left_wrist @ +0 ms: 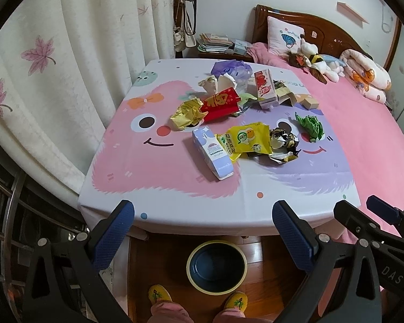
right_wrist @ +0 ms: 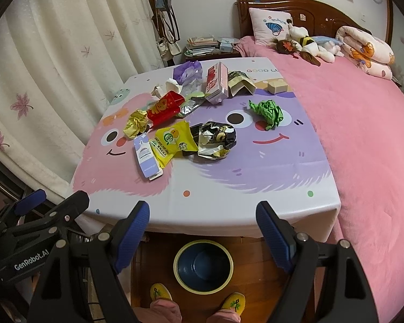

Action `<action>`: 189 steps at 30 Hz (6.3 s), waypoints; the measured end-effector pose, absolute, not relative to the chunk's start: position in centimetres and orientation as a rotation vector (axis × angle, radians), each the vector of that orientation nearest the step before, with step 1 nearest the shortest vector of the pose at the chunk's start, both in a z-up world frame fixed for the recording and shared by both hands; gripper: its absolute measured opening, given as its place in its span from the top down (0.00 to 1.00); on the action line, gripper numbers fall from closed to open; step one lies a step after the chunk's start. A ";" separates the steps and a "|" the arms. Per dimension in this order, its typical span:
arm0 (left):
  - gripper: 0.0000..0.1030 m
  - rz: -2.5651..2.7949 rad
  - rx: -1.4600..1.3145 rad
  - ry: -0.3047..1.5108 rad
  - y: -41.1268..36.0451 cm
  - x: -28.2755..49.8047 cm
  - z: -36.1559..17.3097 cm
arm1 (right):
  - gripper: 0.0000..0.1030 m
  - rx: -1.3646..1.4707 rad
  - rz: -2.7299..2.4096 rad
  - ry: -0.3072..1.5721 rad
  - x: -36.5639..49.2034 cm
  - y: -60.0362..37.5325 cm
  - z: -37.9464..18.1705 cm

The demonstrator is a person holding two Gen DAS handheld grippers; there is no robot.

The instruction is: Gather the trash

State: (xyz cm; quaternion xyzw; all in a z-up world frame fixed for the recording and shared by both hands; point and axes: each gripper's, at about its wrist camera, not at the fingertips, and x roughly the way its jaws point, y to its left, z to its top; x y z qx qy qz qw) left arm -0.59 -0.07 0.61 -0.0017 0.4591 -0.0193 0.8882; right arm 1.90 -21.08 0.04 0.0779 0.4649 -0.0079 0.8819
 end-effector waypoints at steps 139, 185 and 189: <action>0.67 -0.225 0.065 1.197 3.7 14.1 -6.6 | 0.81 0.602 0.047 1.113 16.4 -17.2 -7.5; 0.59 -0.173 0.031 1.457 -4.4 -0.1 -39.5 | 0.62 0.569 0.057 1.470 1.3 -19.7 -44.3; 0.41 -0.147 0.024 1.456 -3.6 0.1 -41.1 | 0.52 0.555 0.046 1.456 1.2 -19.1 -45.3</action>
